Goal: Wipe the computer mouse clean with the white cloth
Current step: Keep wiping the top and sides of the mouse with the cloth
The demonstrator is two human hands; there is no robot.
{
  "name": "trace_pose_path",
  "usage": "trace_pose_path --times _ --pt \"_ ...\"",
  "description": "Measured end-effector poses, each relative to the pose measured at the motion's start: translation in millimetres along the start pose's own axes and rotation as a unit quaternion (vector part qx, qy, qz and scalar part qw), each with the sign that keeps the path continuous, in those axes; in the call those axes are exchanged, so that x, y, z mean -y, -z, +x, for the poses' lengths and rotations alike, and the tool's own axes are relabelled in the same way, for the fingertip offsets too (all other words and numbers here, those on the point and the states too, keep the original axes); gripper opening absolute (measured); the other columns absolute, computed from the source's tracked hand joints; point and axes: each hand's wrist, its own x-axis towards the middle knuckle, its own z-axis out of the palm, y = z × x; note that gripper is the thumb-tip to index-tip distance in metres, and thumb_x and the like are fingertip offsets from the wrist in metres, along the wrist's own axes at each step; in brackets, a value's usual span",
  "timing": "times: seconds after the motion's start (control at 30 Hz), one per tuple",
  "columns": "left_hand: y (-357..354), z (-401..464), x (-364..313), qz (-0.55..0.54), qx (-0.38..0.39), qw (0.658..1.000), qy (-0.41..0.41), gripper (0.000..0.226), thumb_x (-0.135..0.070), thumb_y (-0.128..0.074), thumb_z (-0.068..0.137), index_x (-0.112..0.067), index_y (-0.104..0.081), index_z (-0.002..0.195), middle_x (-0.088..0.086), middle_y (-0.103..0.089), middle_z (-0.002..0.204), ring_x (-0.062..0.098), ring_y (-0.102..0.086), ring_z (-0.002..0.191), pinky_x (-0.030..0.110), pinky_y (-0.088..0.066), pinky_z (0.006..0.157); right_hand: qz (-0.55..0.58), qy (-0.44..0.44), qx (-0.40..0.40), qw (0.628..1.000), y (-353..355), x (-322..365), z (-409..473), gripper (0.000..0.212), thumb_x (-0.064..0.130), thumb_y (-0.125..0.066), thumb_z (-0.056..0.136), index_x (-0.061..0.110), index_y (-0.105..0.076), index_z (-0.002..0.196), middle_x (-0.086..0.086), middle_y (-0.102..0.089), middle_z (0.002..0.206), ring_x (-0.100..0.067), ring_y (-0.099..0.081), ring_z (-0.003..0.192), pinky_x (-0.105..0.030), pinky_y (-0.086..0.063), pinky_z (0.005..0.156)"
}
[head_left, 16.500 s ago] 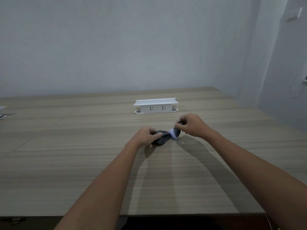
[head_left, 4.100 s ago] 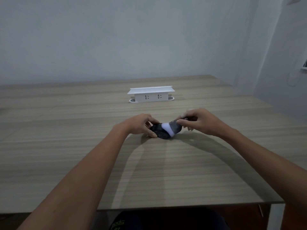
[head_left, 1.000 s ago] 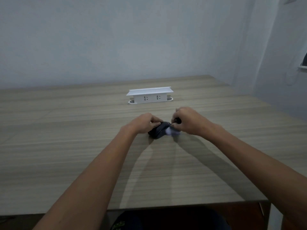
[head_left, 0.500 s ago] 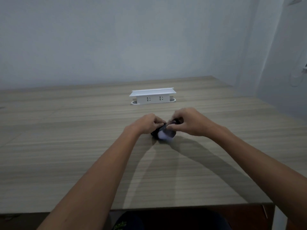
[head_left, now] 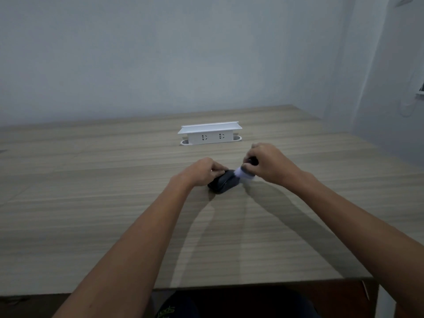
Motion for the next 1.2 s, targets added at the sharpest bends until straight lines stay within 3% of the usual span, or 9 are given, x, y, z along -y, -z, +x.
trace_pose_path --times 0.07,0.23,0.4,0.53,0.77,0.9,0.97,1.07,1.2 --pt "-1 0 0 -0.007 -0.001 1.000 0.004 0.032 -0.023 -0.052 0.100 -0.022 -0.069 0.127 0.001 -0.073 0.122 0.020 -0.064 0.109 0.026 -0.044 0.085 0.019 -0.009 -0.023 1.000 4 -1 -2 0.014 0.019 -0.073 0.081 0.008 -0.078 0.087 -0.006 -0.067 0.082 -0.022 -0.063 0.079 -0.023 -0.036 0.064" --pt "0 1 2 -0.014 0.002 1.000 0.004 0.031 -0.025 -0.053 0.099 -0.022 -0.072 0.124 0.001 -0.074 0.119 0.019 -0.066 0.108 0.029 -0.047 0.087 0.050 0.065 0.086 0.993 -5 21 -10 0.015 0.028 -0.074 0.082 0.015 -0.079 0.089 0.001 -0.064 0.078 -0.010 -0.055 0.069 -0.014 -0.036 0.062" --pt "-2 -1 0 -0.027 -0.003 1.000 0.005 0.032 -0.023 -0.051 0.100 -0.021 -0.069 0.127 0.001 -0.072 0.123 0.018 -0.064 0.110 0.025 -0.043 0.087 0.012 -0.020 -0.027 0.999 -3 -5 -5 0.015 0.021 -0.071 0.082 0.007 -0.077 0.084 -0.004 -0.066 0.081 -0.023 -0.062 0.078 -0.032 -0.047 0.069" --pt "-2 1 2 -0.027 -0.001 1.000 0.000 0.030 -0.024 -0.053 0.100 -0.020 -0.072 0.123 0.002 -0.075 0.117 0.020 -0.066 0.108 0.027 -0.044 0.085 0.074 0.059 0.048 0.994 -6 22 -12 0.014 0.028 -0.075 0.082 0.015 -0.079 0.086 0.003 -0.065 0.076 -0.008 -0.054 0.069 -0.014 -0.037 0.060" --pt "-3 1 2 -0.019 -0.005 1.000 0.019 0.033 -0.026 -0.052 0.100 -0.021 -0.069 0.128 -0.001 -0.071 0.127 0.019 -0.063 0.114 0.028 -0.046 0.093 -0.002 -0.021 -0.019 1.000 4 -11 6 0.014 0.019 -0.072 0.080 0.006 -0.078 0.079 -0.007 -0.069 0.079 -0.024 -0.064 0.078 -0.032 -0.045 0.067" --pt "-3 1 1 -0.019 -0.016 1.000 0.009 0.030 -0.024 -0.053 0.100 -0.019 -0.071 0.123 0.001 -0.073 0.121 0.018 -0.065 0.110 0.024 -0.041 0.084 0.043 0.066 0.078 0.994 2 14 -3 0.015 0.029 -0.075 0.082 0.015 -0.079 0.087 0.002 -0.067 0.080 -0.011 -0.058 0.073 -0.015 -0.035 0.059" --pt "-3 0 0 -0.017 -0.017 1.000 0.005 0.031 -0.023 -0.053 0.100 -0.018 -0.071 0.124 0.001 -0.072 0.124 0.018 -0.064 0.112 0.022 -0.039 0.084 0.038 0.067 0.103 0.992 -6 14 -4 0.017 0.030 -0.075 0.082 0.015 -0.079 0.089 -0.002 -0.068 0.083 -0.012 -0.058 0.075 -0.017 -0.039 0.064" --pt "-2 -2 -3 -0.009 -0.016 1.000 0.010 0.032 -0.021 -0.051 0.100 -0.016 -0.069 0.127 0.002 -0.070 0.127 0.019 -0.063 0.115 0.022 -0.041 0.085 -0.015 0.017 0.042 0.999 -3 -6 3 0.015 0.023 -0.072 0.082 0.009 -0.077 0.087 -0.005 -0.066 0.084 -0.024 -0.064 0.084 -0.031 -0.043 0.070" --pt "-2 -3 -5 -0.010 -0.017 1.000 0.010 0.032 -0.022 -0.051 0.100 -0.016 -0.070 0.126 0.002 -0.071 0.125 0.018 -0.064 0.112 0.022 -0.041 0.084 0.027 0.035 0.026 0.999 2 -1 -2 0.016 0.027 -0.074 0.083 0.012 -0.078 0.087 0.006 -0.057 0.076 -0.014 -0.058 0.075 -0.019 -0.037 0.064"
